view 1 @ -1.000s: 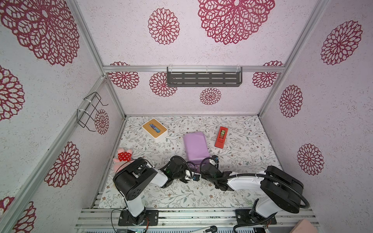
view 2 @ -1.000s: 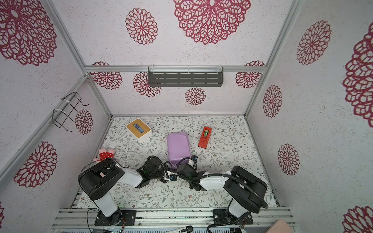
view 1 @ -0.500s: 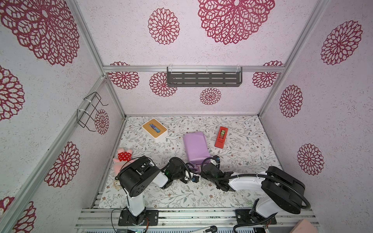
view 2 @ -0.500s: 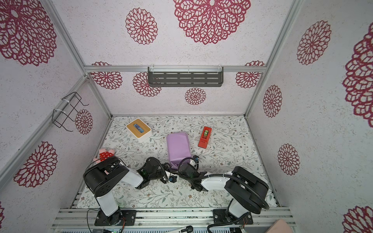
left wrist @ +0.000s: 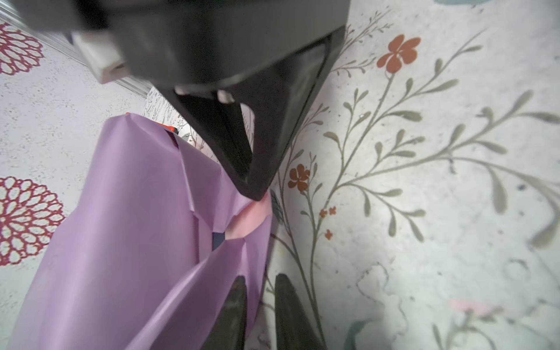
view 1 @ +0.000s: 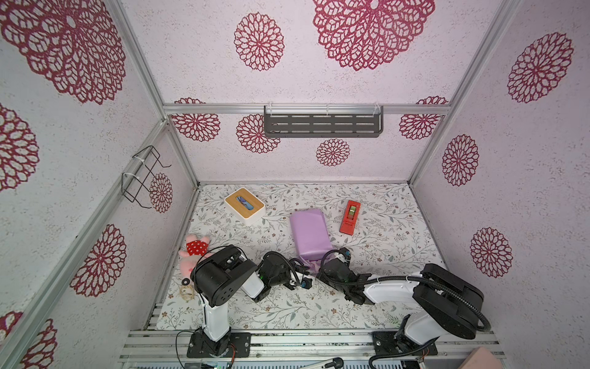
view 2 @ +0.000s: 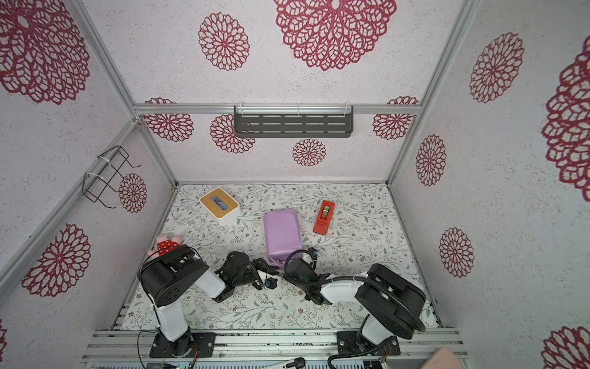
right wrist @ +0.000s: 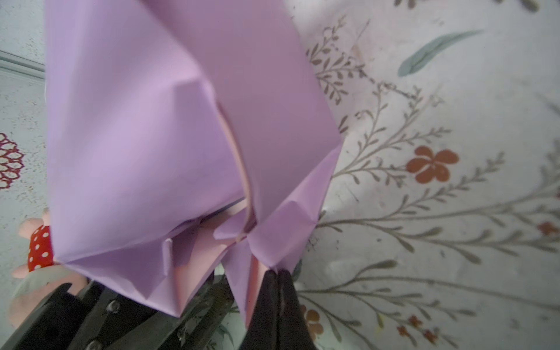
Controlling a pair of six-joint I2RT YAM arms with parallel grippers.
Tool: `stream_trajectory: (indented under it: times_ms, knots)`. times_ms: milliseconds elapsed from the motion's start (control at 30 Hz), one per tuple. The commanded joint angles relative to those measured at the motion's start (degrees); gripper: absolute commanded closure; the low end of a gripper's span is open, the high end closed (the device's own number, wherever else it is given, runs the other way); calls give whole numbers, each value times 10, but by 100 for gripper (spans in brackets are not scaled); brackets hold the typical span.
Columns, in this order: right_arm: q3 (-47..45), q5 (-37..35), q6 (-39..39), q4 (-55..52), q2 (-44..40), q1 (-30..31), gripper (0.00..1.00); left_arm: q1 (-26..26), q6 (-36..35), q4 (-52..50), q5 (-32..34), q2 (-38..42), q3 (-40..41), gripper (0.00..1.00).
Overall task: Wrap a gift box in wrapping paper
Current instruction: Fifth fold the wrapping paper around the gift box.
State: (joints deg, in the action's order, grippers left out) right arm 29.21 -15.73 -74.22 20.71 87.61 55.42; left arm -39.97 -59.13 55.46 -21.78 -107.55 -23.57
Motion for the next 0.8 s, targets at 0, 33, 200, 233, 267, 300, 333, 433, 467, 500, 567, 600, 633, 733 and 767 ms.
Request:
stream_trajectory:
  times_ms: [0,33,200,233,267,300,333,433,467,500,567,600,633,733,767]
  knots:
    - [-9,7,-25,27,-20,-6,100,3,-11,-14,-9,0,1,79]
    - [-11,10,-28,30,-20,-7,100,3,-11,-19,-13,-1,-1,79]
    - [-15,18,-38,43,-24,-11,100,3,-15,-33,-22,0,-9,80]
    - [-14,18,-39,44,-24,-11,100,3,-19,-40,-25,2,-10,80]
    - [-14,18,-40,44,-26,-11,100,3,-18,-45,-26,4,-12,80]
    - [-14,20,-40,44,-27,-12,100,3,-21,-55,-28,6,-14,80]
    - [-13,20,-41,45,-29,-12,100,3,-24,-64,-28,7,-16,80]
    - [-10,19,-41,44,-33,-12,100,2,-26,-62,-27,8,-18,80]
    - [-9,19,-40,43,-35,-12,100,2,-27,-63,-27,7,-19,80]
    - [-8,20,-39,41,-35,-12,100,3,-30,-63,-25,6,-22,80]
    - [-7,19,-39,40,-36,-12,100,3,-33,-63,-18,3,-26,80]
    - [-7,20,-39,40,-36,-12,100,3,-35,-61,-17,2,-28,80]
    - [-8,20,-39,40,-35,-12,100,3,-36,-58,-11,-2,-29,81]
    - [-7,22,-39,43,-32,-12,100,2,-32,-37,-6,-11,-32,81]
    - [-7,22,-39,44,-32,-12,100,2,-31,-34,-6,-12,-33,81]
